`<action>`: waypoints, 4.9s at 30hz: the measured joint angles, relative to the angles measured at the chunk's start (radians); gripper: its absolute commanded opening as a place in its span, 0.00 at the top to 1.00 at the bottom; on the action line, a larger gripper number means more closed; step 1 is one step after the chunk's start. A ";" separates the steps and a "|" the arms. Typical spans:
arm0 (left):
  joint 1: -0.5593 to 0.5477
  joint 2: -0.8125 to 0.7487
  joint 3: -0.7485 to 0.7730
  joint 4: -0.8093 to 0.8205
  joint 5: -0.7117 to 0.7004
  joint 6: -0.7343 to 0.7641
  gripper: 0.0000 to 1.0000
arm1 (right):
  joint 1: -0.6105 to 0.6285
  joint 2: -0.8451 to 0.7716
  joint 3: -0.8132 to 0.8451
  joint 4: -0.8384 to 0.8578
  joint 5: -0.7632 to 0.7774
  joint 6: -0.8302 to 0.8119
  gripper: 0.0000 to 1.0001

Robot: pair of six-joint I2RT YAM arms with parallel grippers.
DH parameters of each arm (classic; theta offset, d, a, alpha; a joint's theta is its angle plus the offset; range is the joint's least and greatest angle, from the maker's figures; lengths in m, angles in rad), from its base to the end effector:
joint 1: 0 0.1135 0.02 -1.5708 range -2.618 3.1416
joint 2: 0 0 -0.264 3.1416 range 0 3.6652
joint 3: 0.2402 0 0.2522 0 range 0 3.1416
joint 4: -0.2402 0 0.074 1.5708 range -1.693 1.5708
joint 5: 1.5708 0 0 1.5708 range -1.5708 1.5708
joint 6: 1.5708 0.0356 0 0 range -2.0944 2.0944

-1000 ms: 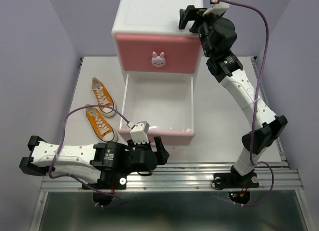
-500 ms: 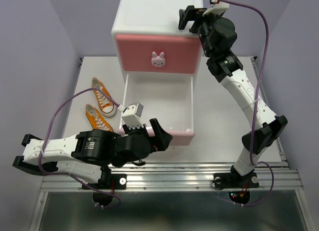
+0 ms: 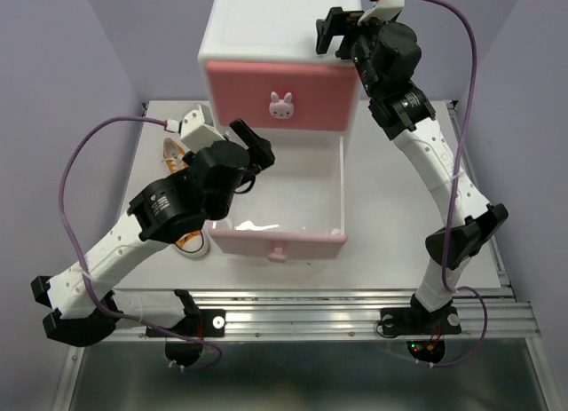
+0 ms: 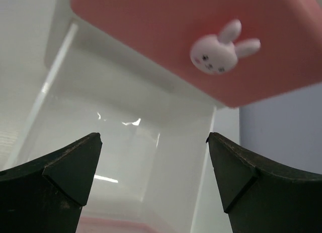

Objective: Place and organize the shoes in the shoe cabinet

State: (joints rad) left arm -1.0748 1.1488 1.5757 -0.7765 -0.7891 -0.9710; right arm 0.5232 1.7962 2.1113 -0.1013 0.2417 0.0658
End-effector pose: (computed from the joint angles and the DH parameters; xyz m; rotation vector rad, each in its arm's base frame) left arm 0.1189 -0.1666 0.4764 -0.4291 1.8192 -0.6828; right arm 0.3502 0.1922 0.5268 -0.1084 1.3667 0.3306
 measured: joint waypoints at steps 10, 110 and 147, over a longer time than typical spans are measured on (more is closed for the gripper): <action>0.451 -0.007 0.003 0.077 0.217 0.138 0.01 | 0.006 0.245 0.412 -0.111 -0.042 -0.002 0.00; 1.306 0.523 -0.471 0.409 0.570 0.369 1.00 | -0.346 -0.277 -0.622 -0.344 0.167 0.129 0.00; 1.152 0.050 0.164 0.235 0.748 0.323 1.00 | -0.346 -0.317 -0.621 -0.345 0.119 0.125 0.00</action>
State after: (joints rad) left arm 0.0769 1.1992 1.7401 -0.5419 -0.0410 -0.6479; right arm 0.1772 1.4788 1.4902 -0.4461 0.3603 0.1909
